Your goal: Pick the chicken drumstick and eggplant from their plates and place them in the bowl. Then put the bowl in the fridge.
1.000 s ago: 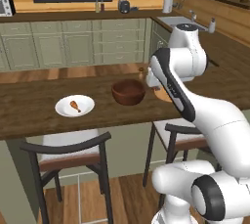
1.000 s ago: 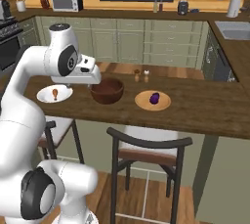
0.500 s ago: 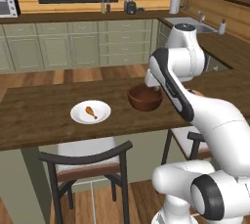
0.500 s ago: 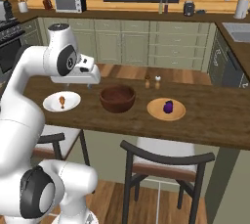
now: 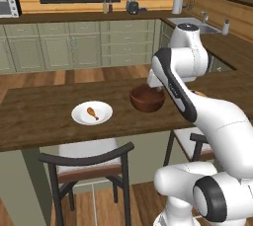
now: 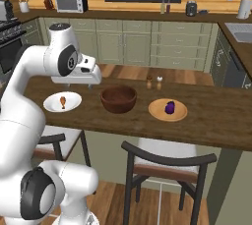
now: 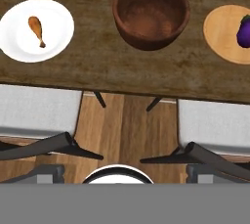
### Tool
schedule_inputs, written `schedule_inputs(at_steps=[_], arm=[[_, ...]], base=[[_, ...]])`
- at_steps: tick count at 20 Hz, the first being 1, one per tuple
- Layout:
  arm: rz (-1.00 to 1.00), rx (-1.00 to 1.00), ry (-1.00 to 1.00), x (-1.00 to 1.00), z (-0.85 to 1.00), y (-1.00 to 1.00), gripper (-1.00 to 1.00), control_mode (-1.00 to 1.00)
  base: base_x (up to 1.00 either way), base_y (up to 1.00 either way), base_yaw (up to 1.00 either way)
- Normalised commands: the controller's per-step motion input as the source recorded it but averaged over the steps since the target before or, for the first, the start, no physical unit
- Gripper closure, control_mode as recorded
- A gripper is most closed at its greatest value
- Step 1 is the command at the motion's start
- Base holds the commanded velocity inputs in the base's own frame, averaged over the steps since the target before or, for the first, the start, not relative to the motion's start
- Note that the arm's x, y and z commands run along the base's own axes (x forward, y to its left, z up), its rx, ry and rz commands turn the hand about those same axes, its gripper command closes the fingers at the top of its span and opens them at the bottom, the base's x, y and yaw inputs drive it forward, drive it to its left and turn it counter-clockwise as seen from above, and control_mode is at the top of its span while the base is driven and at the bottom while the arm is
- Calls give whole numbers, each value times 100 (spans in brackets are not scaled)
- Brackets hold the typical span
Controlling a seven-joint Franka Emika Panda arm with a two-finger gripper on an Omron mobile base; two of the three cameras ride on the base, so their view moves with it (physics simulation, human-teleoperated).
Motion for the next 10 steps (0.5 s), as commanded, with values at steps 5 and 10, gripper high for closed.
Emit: schedule_inputs(at_steps=[5,10], arm=[[0,0,0,7,-6,4,-100,-100],[15,0,0,22,-42,88,-100,-100]], base=[[8,0,0],[0,0,0]])
